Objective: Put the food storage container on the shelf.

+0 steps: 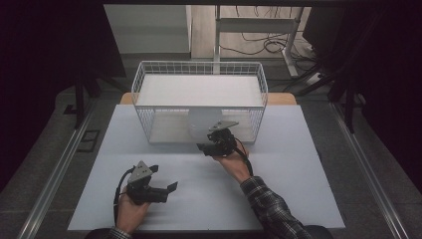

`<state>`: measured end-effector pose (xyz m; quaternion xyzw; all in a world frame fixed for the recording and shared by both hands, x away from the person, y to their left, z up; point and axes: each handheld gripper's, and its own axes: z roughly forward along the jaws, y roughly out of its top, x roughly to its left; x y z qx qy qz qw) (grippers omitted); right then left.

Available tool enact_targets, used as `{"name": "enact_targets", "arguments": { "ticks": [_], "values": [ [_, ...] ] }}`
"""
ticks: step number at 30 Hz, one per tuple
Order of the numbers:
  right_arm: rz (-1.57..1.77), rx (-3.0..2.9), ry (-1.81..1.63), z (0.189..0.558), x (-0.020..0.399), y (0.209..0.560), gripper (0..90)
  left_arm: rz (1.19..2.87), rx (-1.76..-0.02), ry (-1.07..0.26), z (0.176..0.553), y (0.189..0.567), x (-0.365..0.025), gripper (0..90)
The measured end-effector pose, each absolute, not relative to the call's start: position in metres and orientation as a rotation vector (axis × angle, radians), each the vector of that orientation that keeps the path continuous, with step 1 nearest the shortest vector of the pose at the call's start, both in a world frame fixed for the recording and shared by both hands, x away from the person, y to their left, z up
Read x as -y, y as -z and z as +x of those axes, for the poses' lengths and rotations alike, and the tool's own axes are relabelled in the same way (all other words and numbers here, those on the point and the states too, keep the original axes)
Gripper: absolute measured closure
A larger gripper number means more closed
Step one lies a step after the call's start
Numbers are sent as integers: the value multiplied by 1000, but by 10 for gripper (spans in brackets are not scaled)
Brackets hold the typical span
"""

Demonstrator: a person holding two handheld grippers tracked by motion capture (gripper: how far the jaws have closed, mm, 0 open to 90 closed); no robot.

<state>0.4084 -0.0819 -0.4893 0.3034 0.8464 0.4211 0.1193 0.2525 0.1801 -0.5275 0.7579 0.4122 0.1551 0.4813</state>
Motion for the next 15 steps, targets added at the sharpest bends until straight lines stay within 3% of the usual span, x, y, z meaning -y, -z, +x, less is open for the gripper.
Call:
{"name": "enact_targets", "arguments": {
  "ticks": [15],
  "values": [
    [848,-2533,-1273,386,96,486,111,1853,-986,-360,253,528,-179,33]
  ]
}}
